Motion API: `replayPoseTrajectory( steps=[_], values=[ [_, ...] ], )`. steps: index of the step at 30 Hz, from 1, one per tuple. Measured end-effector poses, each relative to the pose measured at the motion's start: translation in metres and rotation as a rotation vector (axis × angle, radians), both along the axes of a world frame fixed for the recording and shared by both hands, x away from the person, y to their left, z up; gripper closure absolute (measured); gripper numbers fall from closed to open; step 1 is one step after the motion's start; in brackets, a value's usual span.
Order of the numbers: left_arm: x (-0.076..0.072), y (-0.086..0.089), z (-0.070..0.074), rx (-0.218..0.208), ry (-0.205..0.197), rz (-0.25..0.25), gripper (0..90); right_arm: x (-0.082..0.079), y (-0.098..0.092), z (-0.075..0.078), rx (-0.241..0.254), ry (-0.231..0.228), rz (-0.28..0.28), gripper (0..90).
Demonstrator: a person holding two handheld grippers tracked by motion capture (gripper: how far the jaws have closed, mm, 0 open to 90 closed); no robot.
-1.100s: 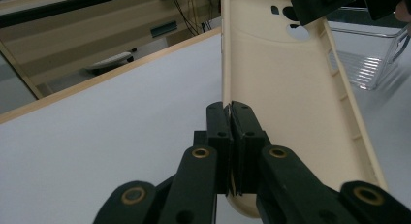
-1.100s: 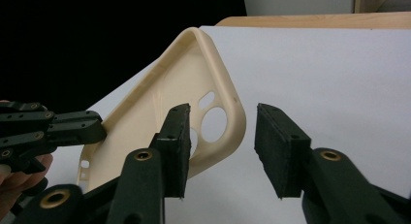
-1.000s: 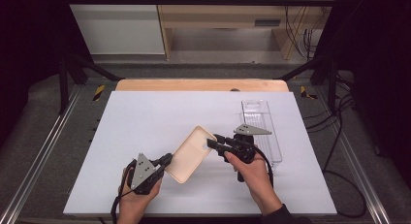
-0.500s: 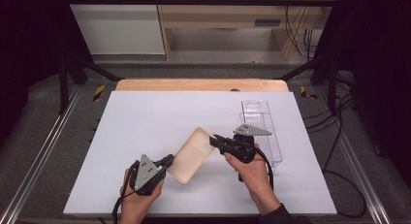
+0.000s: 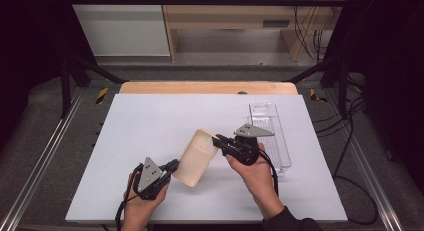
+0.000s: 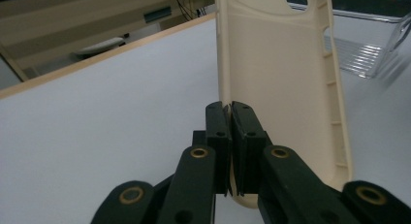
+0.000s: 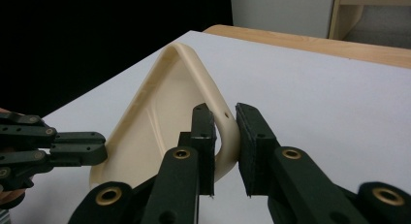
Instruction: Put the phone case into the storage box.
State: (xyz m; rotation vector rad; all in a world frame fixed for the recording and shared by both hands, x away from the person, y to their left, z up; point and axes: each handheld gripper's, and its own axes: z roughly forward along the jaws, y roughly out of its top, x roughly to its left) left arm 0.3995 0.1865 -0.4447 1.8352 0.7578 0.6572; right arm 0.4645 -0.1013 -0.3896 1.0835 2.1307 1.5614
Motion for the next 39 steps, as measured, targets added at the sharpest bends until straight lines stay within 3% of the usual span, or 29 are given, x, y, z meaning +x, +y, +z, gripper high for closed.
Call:
replayPoseTrajectory(
  steps=[2, 6, 9, 19, 22, 23, 26, 27, 30, 36, 39],
  values=[
    [0.001, 0.004, 0.001, -0.053, 0.009, -0.027, 82.7, 0.0, 0.002, 0.004, -0.014, -0.009, 0.002, 78.4],
    [-0.001, 0.01, 0.004, -0.086, -0.012, -0.02, 66.9, 0.002, 0.001, 0.014, -0.048, -0.041, -0.01, 78.6],
    [0.001, 0.016, 0.004, -0.109, -0.004, -0.001, 53.4, 0.005, -0.004, 0.023, -0.058, -0.062, -0.02, 78.8],
    [0.002, 0.039, -0.001, -0.139, 0.018, 0.063, 25.6, 0.016, -0.027, 0.051, -0.105, -0.133, -0.037, 78.8],
    [0.001, 0.046, -0.004, -0.153, 0.029, 0.078, 18.9, 0.019, -0.037, 0.063, -0.114, -0.161, -0.039, 78.8],
    [0.0, 0.048, -0.005, -0.148, 0.028, 0.087, 12.9, 0.02, -0.042, 0.072, -0.118, -0.175, -0.035, 78.8],
    [-0.003, 0.055, -0.008, -0.152, 0.027, 0.095, 7.8, 0.023, -0.05, 0.084, -0.127, -0.19, -0.037, 78.8],
    [-0.002, 0.059, -0.009, -0.172, 0.036, 0.095, 7.0, 0.025, -0.053, 0.087, -0.129, -0.188, -0.042, 78.8],
    [0.001, 0.062, -0.012, -0.181, 0.055, 0.086, 6.9, 0.029, -0.063, 0.096, -0.136, -0.186, -0.065, 78.8],
    [0.002, 0.067, -0.013, -0.19, 0.049, 0.086, 6.8, 0.038, -0.077, 0.109, -0.164, -0.207, -0.09, 78.8],
    [0.003, 0.068, -0.014, -0.194, 0.042, 0.068, 5.9, 0.043, -0.086, 0.121, -0.181, -0.238, -0.1, 78.8]
  ],
)
